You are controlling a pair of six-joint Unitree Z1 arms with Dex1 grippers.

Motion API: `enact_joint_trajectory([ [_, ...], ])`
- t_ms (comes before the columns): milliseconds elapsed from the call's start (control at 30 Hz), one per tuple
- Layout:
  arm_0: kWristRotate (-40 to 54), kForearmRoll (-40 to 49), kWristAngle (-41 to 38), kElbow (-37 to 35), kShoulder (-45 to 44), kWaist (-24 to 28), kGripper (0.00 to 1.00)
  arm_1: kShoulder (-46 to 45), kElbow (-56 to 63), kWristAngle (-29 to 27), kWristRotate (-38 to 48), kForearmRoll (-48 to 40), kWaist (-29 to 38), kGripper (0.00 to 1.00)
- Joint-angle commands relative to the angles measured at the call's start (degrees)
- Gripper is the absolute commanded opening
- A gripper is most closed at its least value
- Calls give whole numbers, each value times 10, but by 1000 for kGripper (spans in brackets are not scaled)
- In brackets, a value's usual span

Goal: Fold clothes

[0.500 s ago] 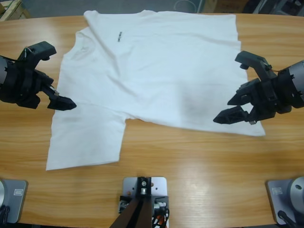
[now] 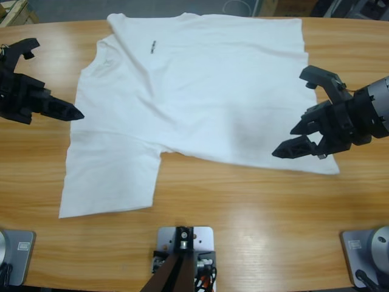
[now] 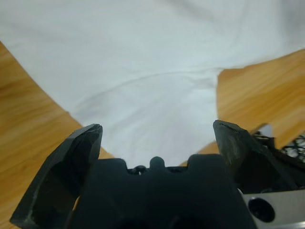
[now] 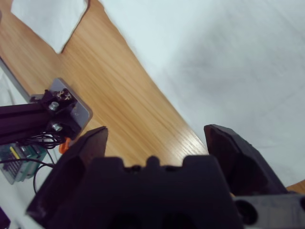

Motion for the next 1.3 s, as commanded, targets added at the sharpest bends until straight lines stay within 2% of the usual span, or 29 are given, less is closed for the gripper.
enact_joint_trajectory([
  [33, -75, -45, -184, 99, 9, 117, 908, 10, 11, -9, 7, -11, 7, 830],
  [167, -154, -57, -156, 130, -8, 117, 908, 7, 11, -9, 7, -12, 7, 830],
  [300, -194, -57, -120, 144, 20, 112, 904, 5, 12, -9, 7, -13, 7, 829],
  [467, -197, -62, -68, 111, 60, 102, 904, 4, 13, -8, 7, -13, 7, 828],
  [667, -200, -62, -65, 105, 127, 99, 904, 5, 13, -8, 7, -13, 7, 830],
  [867, -211, -62, -57, 114, 158, 99, 904, 12, 11, -9, 8, -15, 7, 830],
  [1300, -268, -87, -58, 180, 121, 101, 904, 11, 12, -8, 8, -16, 7, 830],
])
